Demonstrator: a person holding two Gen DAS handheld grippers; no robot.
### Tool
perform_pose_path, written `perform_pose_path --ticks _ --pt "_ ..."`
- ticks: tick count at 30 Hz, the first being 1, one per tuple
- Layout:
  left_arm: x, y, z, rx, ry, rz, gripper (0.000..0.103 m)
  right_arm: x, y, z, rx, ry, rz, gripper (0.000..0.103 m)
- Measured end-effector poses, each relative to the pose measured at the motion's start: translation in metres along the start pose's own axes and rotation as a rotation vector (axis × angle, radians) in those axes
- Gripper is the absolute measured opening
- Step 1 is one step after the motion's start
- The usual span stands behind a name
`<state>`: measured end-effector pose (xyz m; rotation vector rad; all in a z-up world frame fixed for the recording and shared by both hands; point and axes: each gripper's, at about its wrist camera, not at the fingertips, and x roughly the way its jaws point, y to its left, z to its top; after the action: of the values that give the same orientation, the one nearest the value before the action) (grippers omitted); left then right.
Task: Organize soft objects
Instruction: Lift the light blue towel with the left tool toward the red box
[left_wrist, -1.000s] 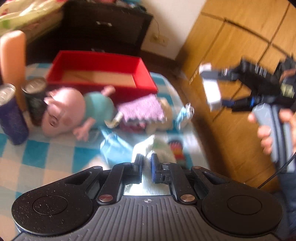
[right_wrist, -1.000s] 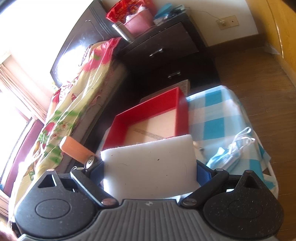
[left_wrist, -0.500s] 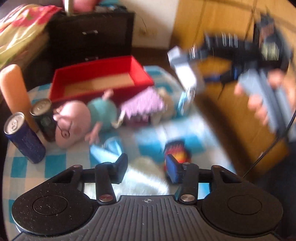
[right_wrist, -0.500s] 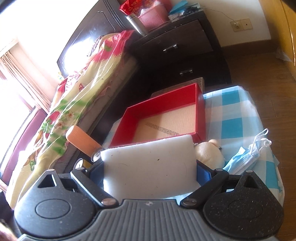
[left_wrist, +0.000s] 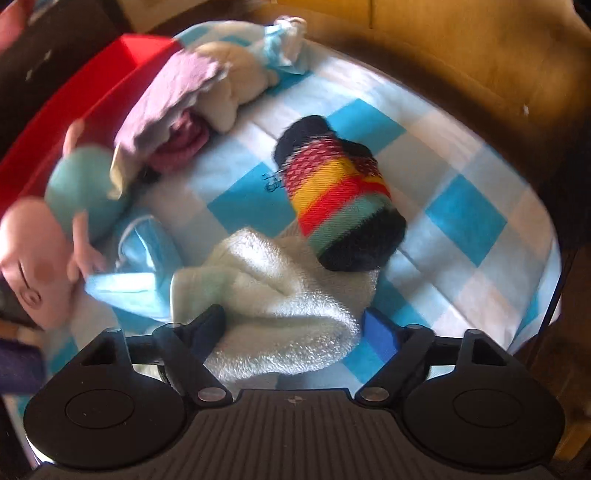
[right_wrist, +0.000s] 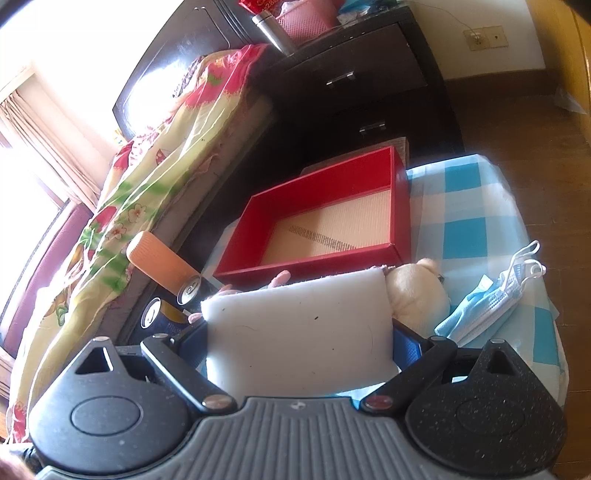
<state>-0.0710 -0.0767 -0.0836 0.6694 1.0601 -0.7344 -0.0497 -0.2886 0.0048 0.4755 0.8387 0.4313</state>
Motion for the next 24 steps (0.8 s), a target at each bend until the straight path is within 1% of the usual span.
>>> perform_pose_path --ticks 2,3,5,7,9,11,17,21,24 --pt "-0.006 0.007 -0.001 -0.056 -0.008 0.028 0.028 0.001 0.0 0.001 -0.002 0.002 0.003 0.076" --pt "-0.01 0.012 -0.002 -0.096 -0.003 0.024 0.019 0.001 0.0 0.001 -0.002 0.001 0.005 0.076" --pt "-0.017 0.021 -0.005 -0.167 0.019 -0.007 0.011 0.001 -0.001 0.002 0.006 -0.003 0.003 0.076" --pt "-0.024 0.023 -0.006 -0.2 0.019 -0.001 0.01 0.0 -0.002 0.003 0.016 -0.009 0.005 0.076" --pt "-0.039 0.026 -0.006 -0.24 -0.016 -0.018 0.008 -0.001 -0.002 0.003 0.025 -0.014 0.007 0.076" --pt "-0.056 0.034 -0.006 -0.315 -0.067 -0.06 0.008 -0.004 0.0 0.003 0.035 -0.021 0.012 0.076" --pt "-0.11 0.053 -0.006 -0.486 -0.236 -0.095 0.008 -0.011 0.012 0.006 0.038 -0.05 0.028 0.076" --pt "-0.145 0.056 -0.009 -0.548 -0.346 -0.061 0.008 -0.025 0.026 0.008 0.015 -0.085 0.029 0.076" --pt "-0.164 0.063 -0.009 -0.611 -0.428 -0.066 0.008 -0.039 0.04 0.009 -0.014 -0.121 0.031 0.076"
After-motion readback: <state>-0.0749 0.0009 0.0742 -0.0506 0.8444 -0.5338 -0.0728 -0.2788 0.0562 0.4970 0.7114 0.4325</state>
